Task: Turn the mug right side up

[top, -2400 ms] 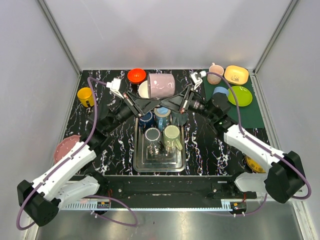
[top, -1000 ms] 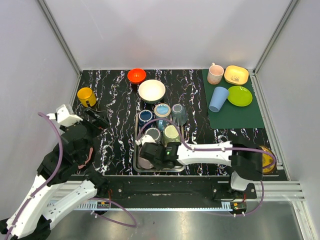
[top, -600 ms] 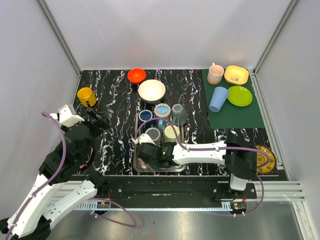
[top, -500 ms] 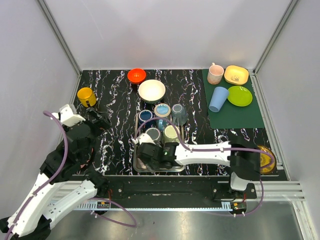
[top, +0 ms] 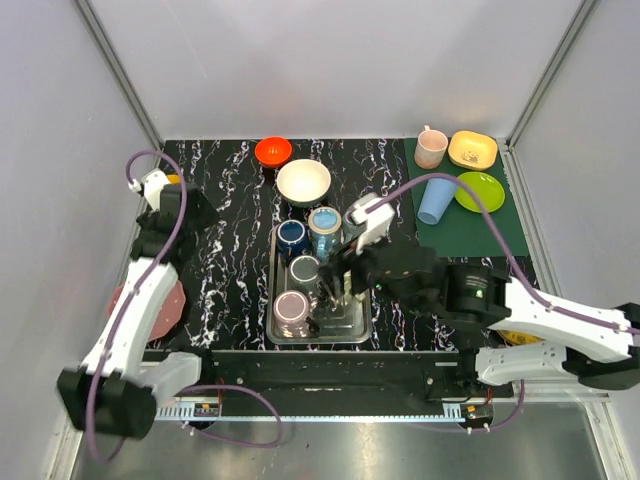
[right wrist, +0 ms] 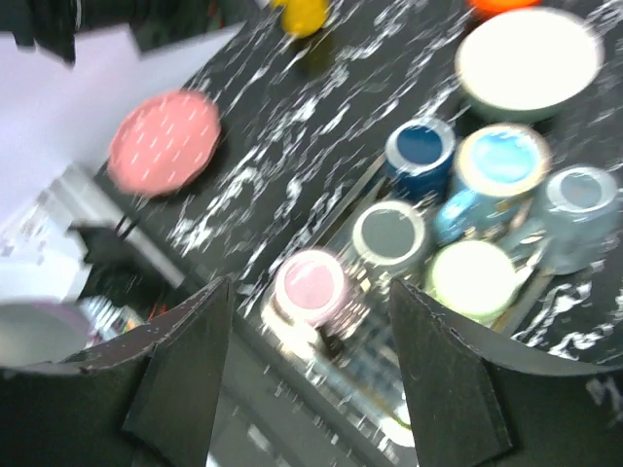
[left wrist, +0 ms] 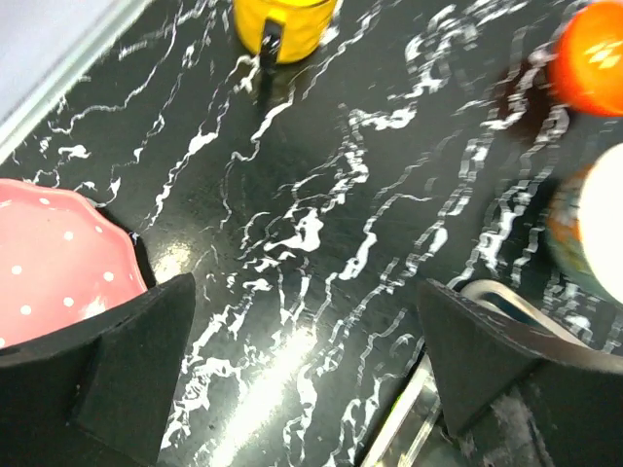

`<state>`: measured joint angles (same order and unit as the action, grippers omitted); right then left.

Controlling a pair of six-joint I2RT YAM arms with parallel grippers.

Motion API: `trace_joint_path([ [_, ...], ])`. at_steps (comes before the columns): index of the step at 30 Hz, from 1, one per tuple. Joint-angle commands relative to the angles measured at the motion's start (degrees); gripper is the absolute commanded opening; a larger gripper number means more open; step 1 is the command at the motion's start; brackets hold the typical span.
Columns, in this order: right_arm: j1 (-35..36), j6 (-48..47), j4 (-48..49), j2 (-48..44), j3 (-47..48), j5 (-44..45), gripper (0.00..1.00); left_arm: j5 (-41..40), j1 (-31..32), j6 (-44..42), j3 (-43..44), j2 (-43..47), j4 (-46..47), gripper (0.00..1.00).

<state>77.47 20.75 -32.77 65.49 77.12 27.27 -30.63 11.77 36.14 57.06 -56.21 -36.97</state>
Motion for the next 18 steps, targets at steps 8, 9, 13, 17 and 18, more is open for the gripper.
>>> trace_joint_path([
  [8,-4.69,-9.15,7.9,-7.57,-13.22,14.22,0.73,23.95,-22.05,-10.29,7.26,-31.04,17.55,0.99],
  [9,-5.31,-8.98,8.16,-8.01,-13.57,13.96,0.73,24.13,-22.66,-12.3,10.15,-35.42,17.63,0.96],
  [13,-8.82,-8.27,8.25,-10.03,-15.86,10.1,0.74,24.48,-23.19,-17.94,13.86,-41.78,21.41,0.91],
  [17,-12.69,-7.92,8.34,-12.23,-18.14,7.72,0.75,25.09,-24.86,-18.65,20.62,-47.93,20.36,0.84],
  [18,-13.22,-8.1,8.34,-12.84,-18.32,7.45,0.75,24.83,-25.39,-18.74,21.68,-49.77,20.1,0.83],
])
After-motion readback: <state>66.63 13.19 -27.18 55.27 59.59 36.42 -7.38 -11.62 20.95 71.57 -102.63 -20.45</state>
